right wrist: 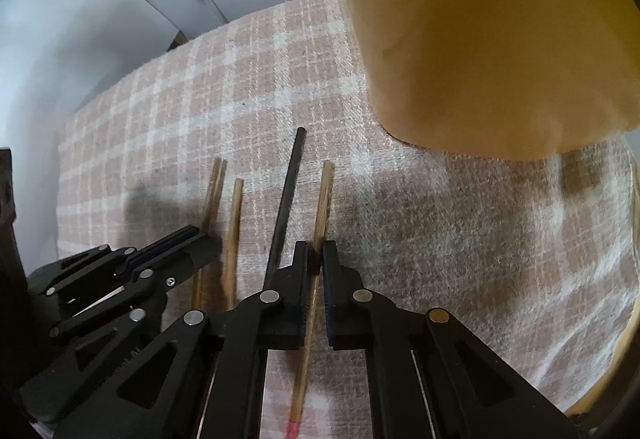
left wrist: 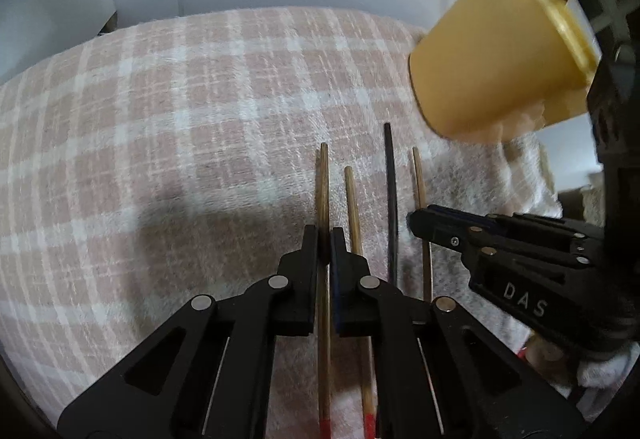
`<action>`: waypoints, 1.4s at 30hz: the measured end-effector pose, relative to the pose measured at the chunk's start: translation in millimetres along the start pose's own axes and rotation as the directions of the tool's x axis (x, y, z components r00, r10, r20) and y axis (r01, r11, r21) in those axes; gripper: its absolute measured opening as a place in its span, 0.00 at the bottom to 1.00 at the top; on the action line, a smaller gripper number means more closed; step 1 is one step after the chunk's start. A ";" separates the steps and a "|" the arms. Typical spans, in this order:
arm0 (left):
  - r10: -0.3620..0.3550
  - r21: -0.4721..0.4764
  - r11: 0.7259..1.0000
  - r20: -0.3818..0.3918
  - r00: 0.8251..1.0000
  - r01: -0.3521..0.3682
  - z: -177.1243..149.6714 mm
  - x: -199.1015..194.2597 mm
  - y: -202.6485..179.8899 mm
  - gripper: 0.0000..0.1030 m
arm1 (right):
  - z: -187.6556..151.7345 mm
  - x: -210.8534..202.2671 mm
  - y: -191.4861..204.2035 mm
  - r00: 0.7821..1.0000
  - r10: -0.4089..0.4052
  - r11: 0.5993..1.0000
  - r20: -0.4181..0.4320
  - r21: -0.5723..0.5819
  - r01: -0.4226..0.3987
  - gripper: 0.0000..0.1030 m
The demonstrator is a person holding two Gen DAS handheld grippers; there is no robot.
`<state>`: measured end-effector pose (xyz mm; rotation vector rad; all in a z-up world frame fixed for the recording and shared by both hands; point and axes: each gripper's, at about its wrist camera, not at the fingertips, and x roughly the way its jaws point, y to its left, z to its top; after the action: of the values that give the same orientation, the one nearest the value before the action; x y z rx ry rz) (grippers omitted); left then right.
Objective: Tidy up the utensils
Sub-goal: 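Lift both wooden chopsticks and carry them above the yellow container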
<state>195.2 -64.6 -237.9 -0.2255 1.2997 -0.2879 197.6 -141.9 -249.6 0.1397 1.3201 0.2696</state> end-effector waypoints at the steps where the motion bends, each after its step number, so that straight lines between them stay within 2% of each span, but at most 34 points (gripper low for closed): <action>1: -0.007 -0.005 1.000 0.011 1.000 0.007 0.2 -5.2 2.1 0.04 | -0.3 -3.6 -1.3 1.000 0.012 1.000 0.007 0.008 -0.012 0.05; 10: -0.040 -0.013 0.999 0.109 0.993 0.042 -11.7 -66.9 17.2 0.04 | -7.5 -55.5 -4.8 0.991 0.102 0.995 0.092 -0.014 -0.101 0.04; 18: -0.070 0.045 0.997 0.188 0.980 0.062 -26.9 -127.5 11.5 0.04 | -28.9 -100.5 -15.9 0.975 0.151 0.988 0.165 -0.063 -0.142 0.04; 22: -0.075 0.063 0.996 0.218 0.973 0.062 -33.3 -145.0 5.7 0.04 | -35.0 -120.6 -22.0 0.965 0.169 0.985 0.198 -0.074 -0.157 0.04; 28: -0.114 0.046 0.993 0.261 0.959 0.105 -41.8 -167.5 -0.4 0.04 | -46.4 -147.0 -29.4 0.952 0.188 0.981 0.243 -0.094 -0.170 0.04; 35: -0.130 0.081 0.991 0.315 0.940 0.110 -35.5 -189.3 -16.1 0.04 | -55.8 -180.3 -38.6 0.928 0.188 0.981 0.323 -0.109 -0.161 0.04; 42: -0.151 0.161 0.982 0.386 0.910 0.095 -15.7 -213.3 -44.0 0.04 | -61.0 -226.2 -49.5 0.889 0.193 0.981 0.416 -0.105 -0.163 0.04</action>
<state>125.1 -34.9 -33.2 -0.2348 0.8591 -0.4162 93.9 -254.4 -65.5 0.2492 0.8620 0.4148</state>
